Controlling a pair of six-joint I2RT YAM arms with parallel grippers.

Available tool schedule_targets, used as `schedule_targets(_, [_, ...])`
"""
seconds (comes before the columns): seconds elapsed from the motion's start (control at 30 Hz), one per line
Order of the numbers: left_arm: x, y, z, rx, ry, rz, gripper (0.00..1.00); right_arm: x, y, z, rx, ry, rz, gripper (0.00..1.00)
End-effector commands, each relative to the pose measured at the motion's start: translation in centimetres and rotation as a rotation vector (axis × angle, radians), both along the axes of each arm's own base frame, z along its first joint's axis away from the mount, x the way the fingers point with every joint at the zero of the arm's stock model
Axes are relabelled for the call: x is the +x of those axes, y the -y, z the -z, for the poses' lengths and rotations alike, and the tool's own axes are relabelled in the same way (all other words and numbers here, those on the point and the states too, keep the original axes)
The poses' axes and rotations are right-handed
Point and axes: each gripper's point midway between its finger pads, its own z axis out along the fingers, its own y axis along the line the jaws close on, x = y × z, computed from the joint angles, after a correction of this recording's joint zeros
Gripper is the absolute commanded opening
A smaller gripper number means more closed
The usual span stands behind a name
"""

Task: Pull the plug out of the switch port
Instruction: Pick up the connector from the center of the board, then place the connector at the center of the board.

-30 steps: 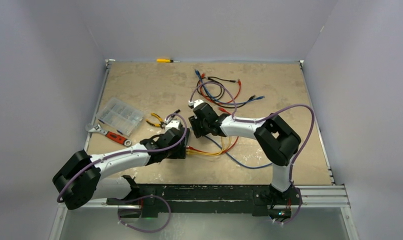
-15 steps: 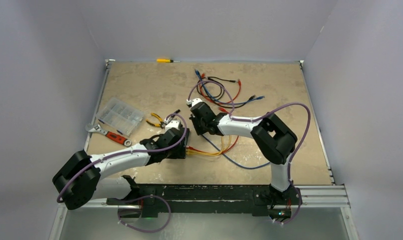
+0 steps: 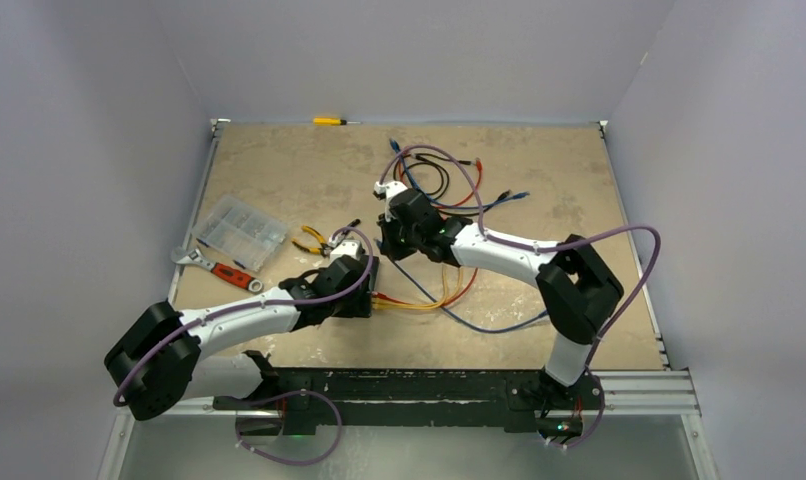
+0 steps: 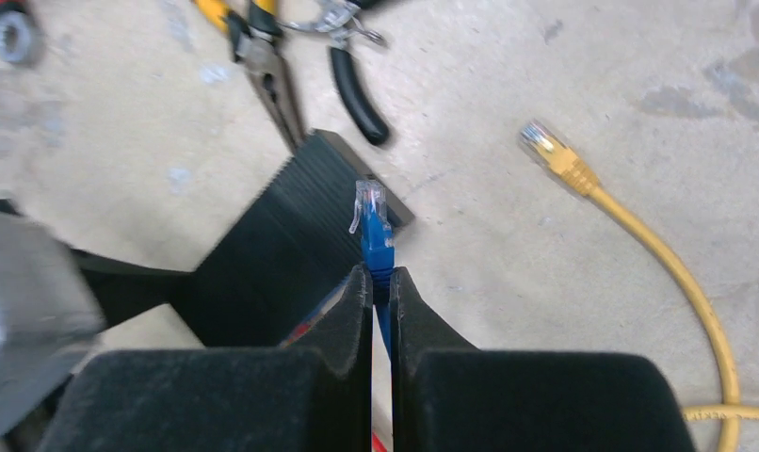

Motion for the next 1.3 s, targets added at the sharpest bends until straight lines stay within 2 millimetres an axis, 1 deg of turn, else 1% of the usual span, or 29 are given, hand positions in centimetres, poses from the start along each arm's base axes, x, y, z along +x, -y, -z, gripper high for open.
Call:
schedule_targets(0.0, [-1.1,-0.2,1.0,-0.004,-0.04,0.027,0.0,0.4,-2.6,-7.0,0.204,0.035,-0.053,0.0])
schedule_targets(0.07, [-1.1,0.0,0.9,-0.015,-0.038,0.033,0.0,0.2,-3.0,-8.9,0.262,0.04,-0.077,0.0])
schedule_targets(0.17, [-1.2,0.2,0.9,-0.025,-0.037,0.04,0.0,0.1,-3.3,-12.6,0.347,0.068,-0.099,0.0])
schedule_targets(0.3, [-1.3,0.4,1.1,-0.032,-0.043,0.051,0.0,0.1,-3.3,-17.3,0.444,0.117,-0.119,0.0])
schedule_targets(0.53, [-1.6,0.3,1.9,-0.018,-0.064,0.058,0.0,-1.2,-2.5,-25.2,0.616,0.19,-0.17,0.0])
schedule_targets(0.67, [-1.7,0.1,2.4,-0.015,-0.068,0.054,0.0,-2.2,-1.7,-29.2,0.674,0.245,-0.184,0.0])
schedule_targets(0.8, [-1.8,0.0,2.8,-0.004,-0.08,0.053,0.0,-3.2,-1.1,-31.9,0.719,0.277,-0.203,0.0])
schedule_targets(0.97, [-1.9,0.0,3.4,0.004,-0.094,0.053,0.0,-4.3,-0.8,-33.8,0.761,0.283,-0.229,0.0])
schedule_targets(1.1, [-2.1,0.1,3.6,-0.001,-0.099,0.06,0.0,-5.3,-0.6,-35.8,0.815,0.307,-0.264,0.0])
schedule_targets(1.27, [-2.3,0.0,3.9,0.003,-0.105,0.062,0.0,-6.3,0.3,-38.4,0.875,0.356,-0.277,0.0])
